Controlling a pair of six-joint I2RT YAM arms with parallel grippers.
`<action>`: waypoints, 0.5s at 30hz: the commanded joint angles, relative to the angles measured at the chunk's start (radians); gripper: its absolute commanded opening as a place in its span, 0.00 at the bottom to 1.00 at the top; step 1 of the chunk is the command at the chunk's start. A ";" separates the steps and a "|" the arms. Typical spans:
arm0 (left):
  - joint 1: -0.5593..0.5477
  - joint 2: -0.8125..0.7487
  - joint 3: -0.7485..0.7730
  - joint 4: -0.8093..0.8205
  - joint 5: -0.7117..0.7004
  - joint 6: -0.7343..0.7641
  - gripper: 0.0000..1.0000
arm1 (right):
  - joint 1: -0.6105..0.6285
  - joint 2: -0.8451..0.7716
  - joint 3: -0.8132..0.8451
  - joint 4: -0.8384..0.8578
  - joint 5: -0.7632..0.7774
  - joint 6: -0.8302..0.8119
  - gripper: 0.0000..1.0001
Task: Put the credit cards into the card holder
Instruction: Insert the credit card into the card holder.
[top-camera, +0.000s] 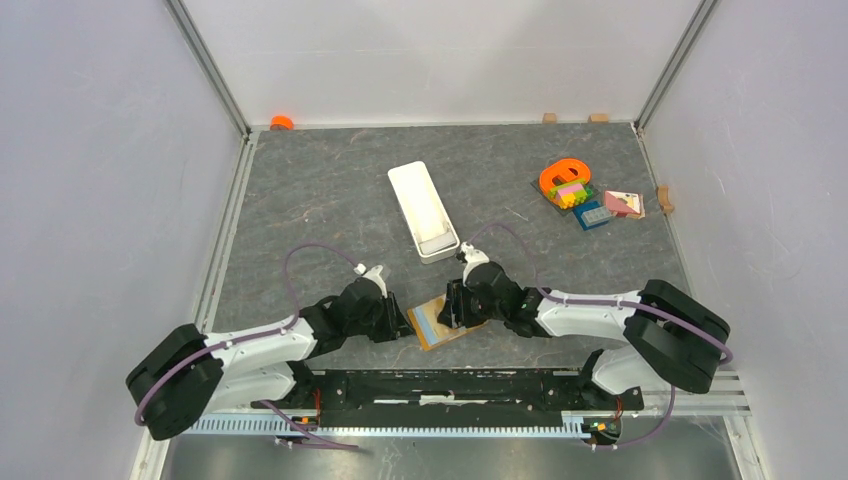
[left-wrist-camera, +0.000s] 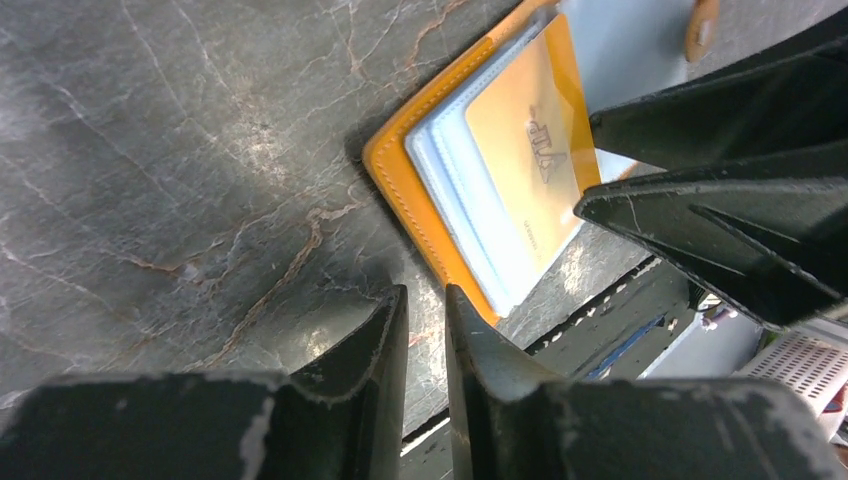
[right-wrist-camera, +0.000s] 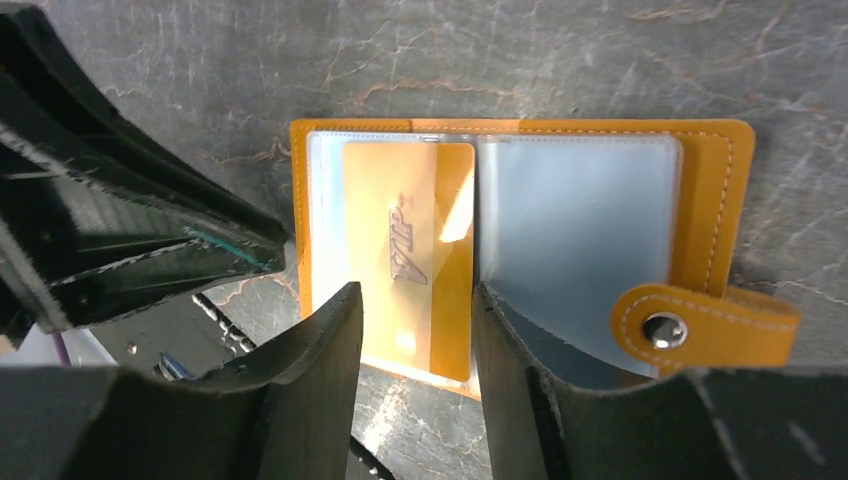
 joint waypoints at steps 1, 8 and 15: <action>-0.008 0.036 -0.006 0.099 0.027 -0.034 0.25 | 0.024 0.006 0.034 -0.003 -0.027 -0.010 0.49; -0.009 0.039 -0.015 0.103 0.015 -0.030 0.23 | 0.052 0.013 0.058 0.023 -0.057 0.001 0.47; -0.009 0.043 -0.020 0.119 0.019 -0.032 0.22 | 0.067 0.017 0.072 0.071 -0.089 -0.021 0.47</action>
